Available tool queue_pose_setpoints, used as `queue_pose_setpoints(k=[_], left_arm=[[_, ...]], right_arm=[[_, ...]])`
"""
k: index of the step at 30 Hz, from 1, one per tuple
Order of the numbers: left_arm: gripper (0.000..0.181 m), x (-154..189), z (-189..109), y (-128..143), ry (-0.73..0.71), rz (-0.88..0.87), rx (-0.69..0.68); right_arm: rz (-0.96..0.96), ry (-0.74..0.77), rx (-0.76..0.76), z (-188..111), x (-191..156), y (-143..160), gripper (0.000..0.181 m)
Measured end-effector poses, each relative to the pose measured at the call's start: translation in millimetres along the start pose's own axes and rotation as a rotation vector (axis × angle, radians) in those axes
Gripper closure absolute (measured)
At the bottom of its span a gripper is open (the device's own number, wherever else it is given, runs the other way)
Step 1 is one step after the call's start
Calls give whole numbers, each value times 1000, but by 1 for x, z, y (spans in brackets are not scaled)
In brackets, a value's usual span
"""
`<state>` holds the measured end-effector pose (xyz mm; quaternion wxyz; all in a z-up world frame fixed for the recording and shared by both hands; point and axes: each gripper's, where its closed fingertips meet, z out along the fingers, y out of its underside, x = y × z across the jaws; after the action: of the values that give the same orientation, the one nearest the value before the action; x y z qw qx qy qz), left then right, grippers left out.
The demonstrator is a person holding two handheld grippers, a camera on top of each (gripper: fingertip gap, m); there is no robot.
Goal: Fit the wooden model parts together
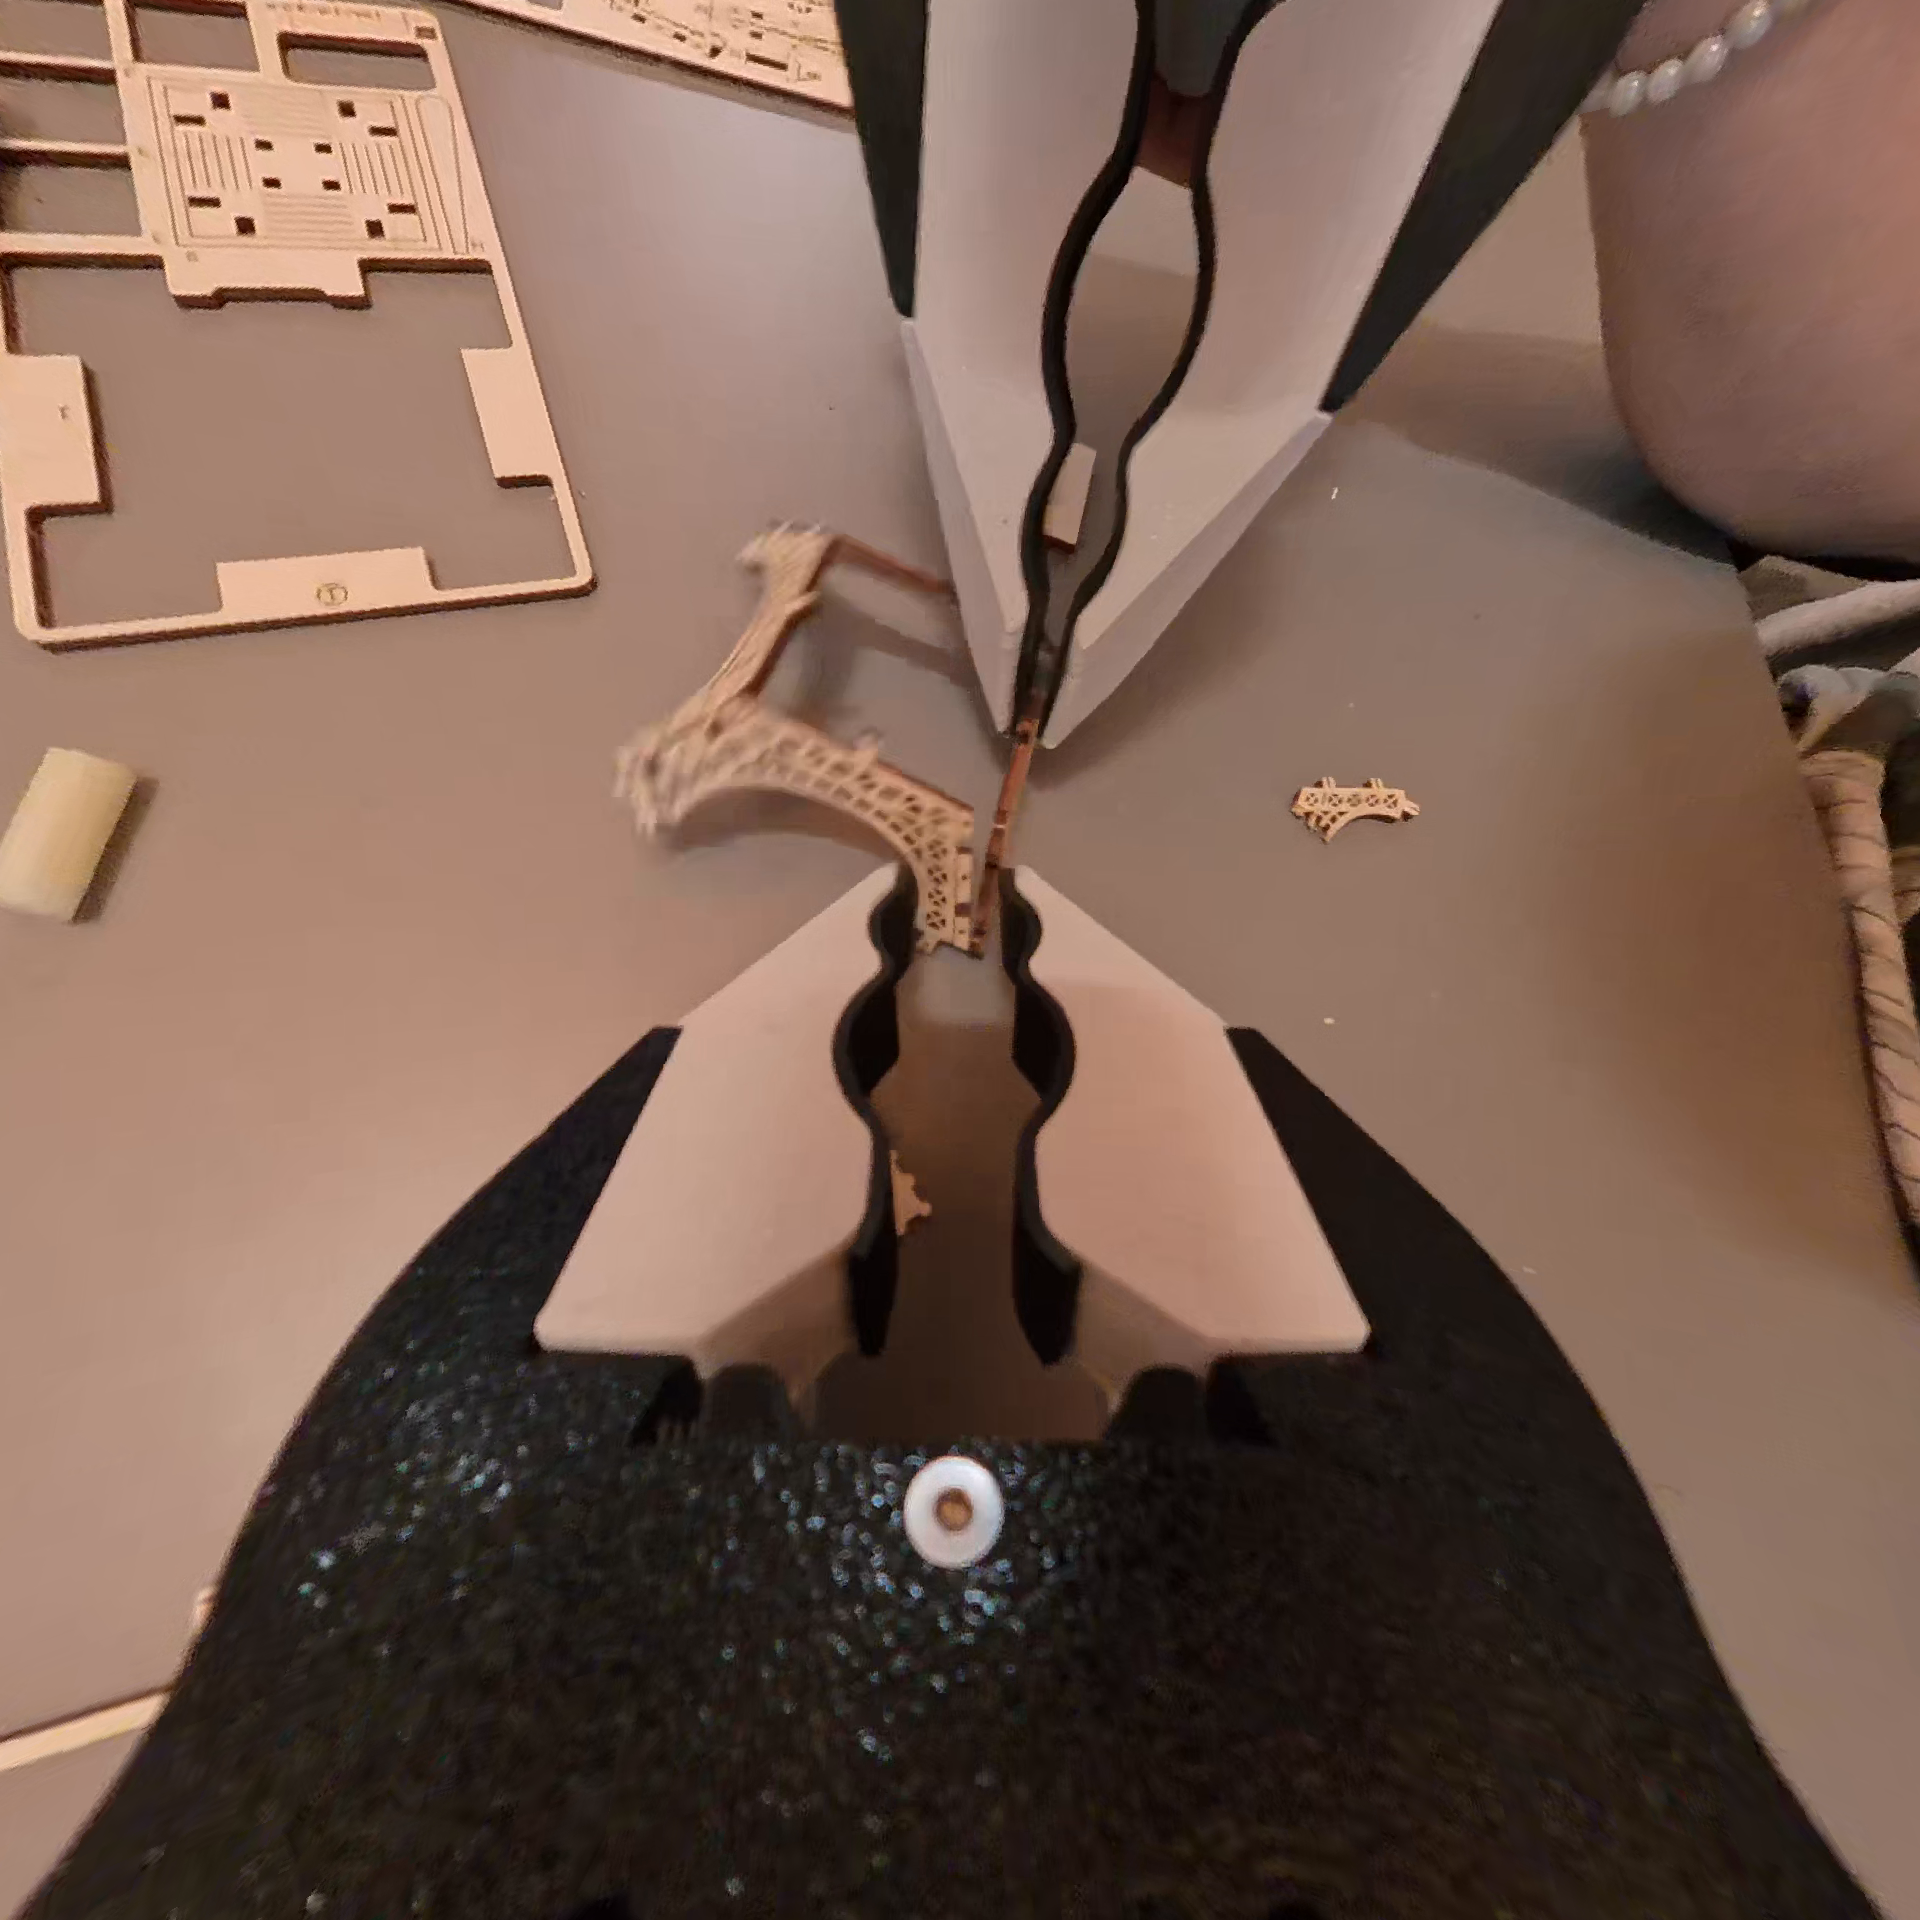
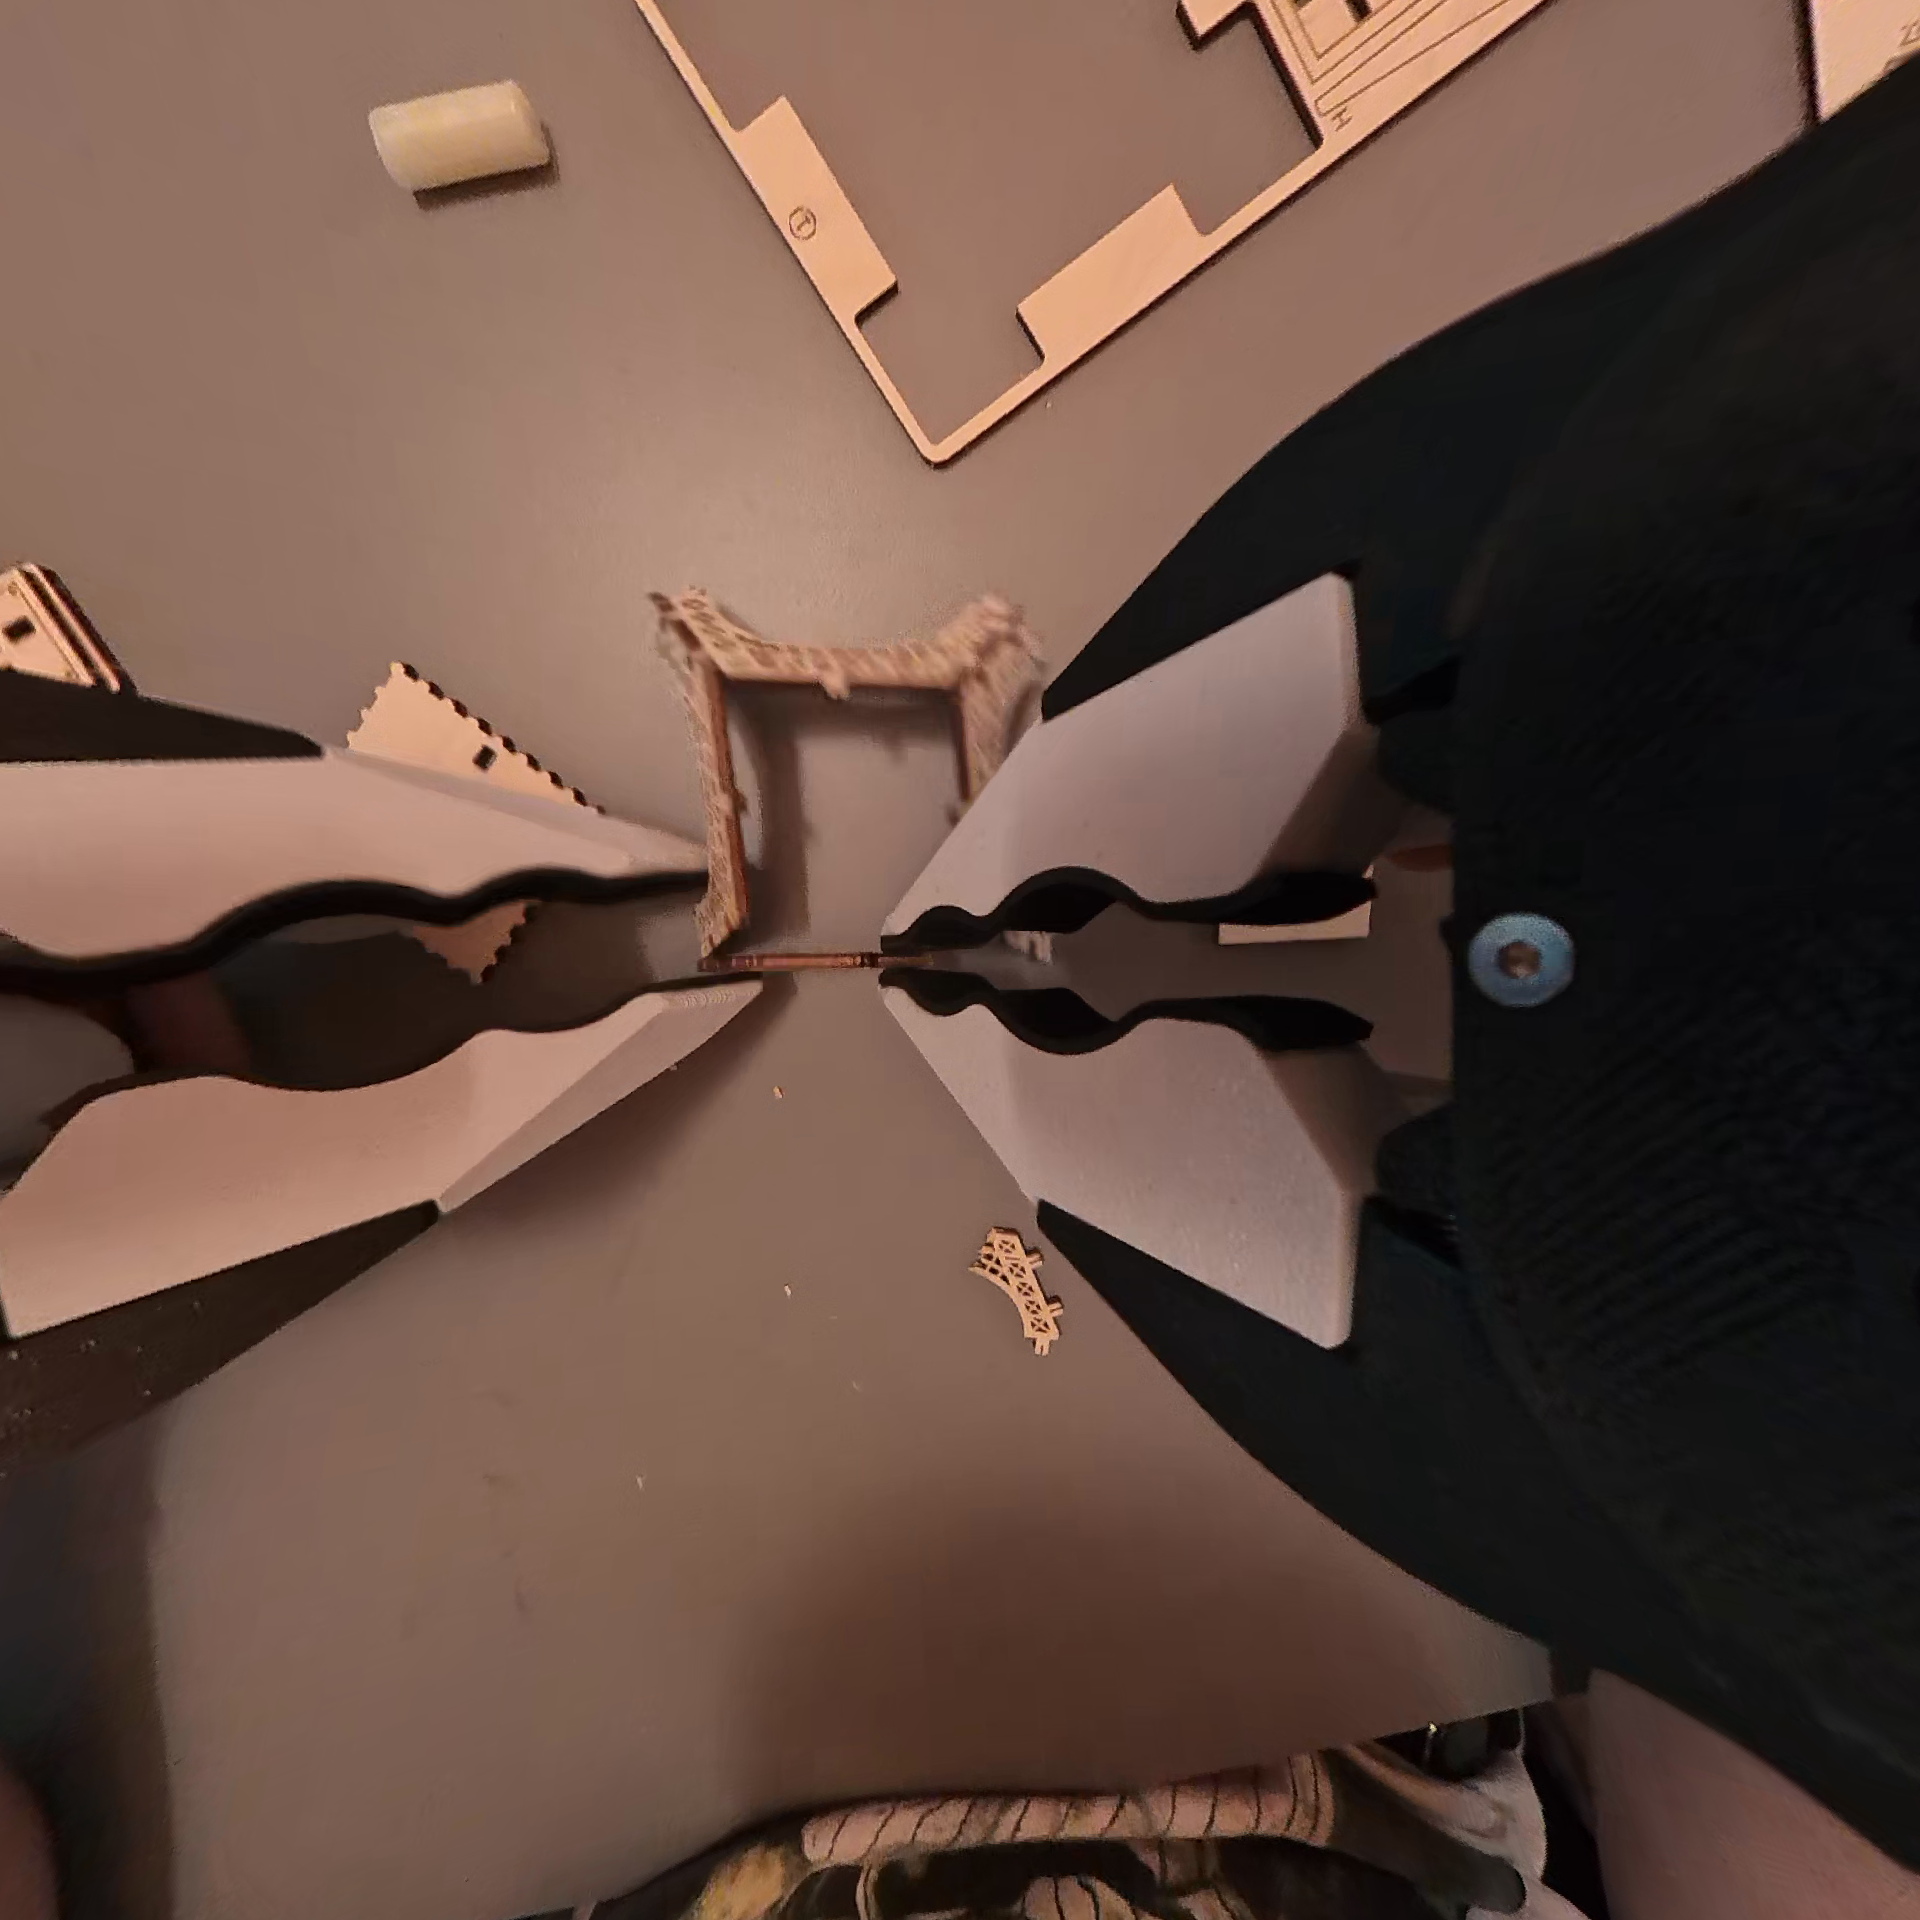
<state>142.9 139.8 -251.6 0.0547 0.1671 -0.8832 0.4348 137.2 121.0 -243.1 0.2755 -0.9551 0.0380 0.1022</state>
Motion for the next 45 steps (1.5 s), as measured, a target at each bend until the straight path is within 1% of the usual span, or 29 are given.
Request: queue_pose_setpoints(k=[3, 12, 18, 24, 30, 45], left_arm=[[170, 2, 0, 0, -3, 21, 0], [170, -1, 0, 0, -12, 4, 2], [169, -2, 0, 0, -16, 4, 1], [168, -5, -2, -6, -38, 0, 39], [168, -3, 1, -3, -39, 21, 11], [170, -5, 0, -4, -52, 2, 23]], right_arm=[[1, 19, 7, -1, 3, -1, 180], [-12, 82, 29, -2, 8, -2, 179], [19, 62, 25, 0, 6, 0, 180], [43, 58, 35, 0, 7, 0, 180], [42, 69, 19, 2, 8, 2, 180], [86, 50, 37, 3, 8, 3, 180]])
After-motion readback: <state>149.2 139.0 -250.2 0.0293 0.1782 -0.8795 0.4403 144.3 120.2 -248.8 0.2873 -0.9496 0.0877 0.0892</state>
